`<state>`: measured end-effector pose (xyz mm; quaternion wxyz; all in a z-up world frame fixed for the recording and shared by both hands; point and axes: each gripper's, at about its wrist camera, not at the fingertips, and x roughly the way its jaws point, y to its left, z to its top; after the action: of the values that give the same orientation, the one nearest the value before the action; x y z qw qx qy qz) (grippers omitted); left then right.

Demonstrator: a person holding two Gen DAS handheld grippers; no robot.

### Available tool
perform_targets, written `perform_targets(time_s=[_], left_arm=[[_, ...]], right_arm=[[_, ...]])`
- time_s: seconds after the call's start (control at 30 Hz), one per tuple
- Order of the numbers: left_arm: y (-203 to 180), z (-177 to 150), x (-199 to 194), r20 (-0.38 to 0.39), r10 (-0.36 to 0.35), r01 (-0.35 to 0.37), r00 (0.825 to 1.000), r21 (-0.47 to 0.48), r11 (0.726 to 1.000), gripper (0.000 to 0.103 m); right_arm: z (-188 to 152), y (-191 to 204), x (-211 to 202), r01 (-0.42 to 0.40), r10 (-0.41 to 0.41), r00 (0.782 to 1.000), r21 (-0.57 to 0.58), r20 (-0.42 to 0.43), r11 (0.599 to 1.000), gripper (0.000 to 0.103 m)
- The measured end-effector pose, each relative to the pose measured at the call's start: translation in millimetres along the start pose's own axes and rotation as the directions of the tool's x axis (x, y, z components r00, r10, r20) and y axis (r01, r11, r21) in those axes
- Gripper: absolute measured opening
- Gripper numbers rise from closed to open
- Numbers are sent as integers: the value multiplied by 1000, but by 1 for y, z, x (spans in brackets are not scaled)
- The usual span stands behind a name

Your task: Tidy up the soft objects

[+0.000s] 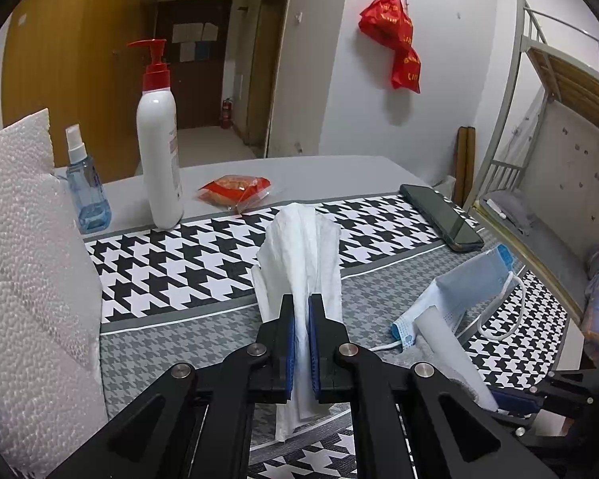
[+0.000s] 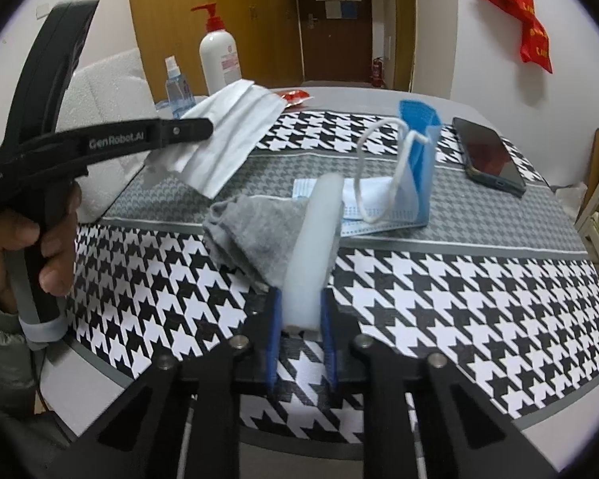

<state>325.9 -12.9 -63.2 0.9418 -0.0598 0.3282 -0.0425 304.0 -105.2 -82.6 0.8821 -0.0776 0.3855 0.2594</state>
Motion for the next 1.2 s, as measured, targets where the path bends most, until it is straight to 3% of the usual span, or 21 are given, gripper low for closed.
perform_targets(time_s=[0.23,0.53,0.67,0.93,1.2], left_arm=[[0,1,-5,17,-1,1,1000,1,1000,6],[-2,1,-6,25,0,0,1000,6,1000,6],[-2,1,-7,29,2,-3,1000,7,1000,6],[-3,1,-6,26,4,-4,1000,10,1000,6],[-3,1,-6,27,4,-4,1000,11,1000,6]], right_arm=[[2,-4,-23,-71,69,996,22,57,997,21],[12,-14,-48,-92,82,988,73,129,993,20],[9,-15,-57,-81,71,988,61,140,995,16],[2,-14,-46,-39,36,995,33,88,999,16],[11,-5,-17,-75,74,996,21,40,997,16]])
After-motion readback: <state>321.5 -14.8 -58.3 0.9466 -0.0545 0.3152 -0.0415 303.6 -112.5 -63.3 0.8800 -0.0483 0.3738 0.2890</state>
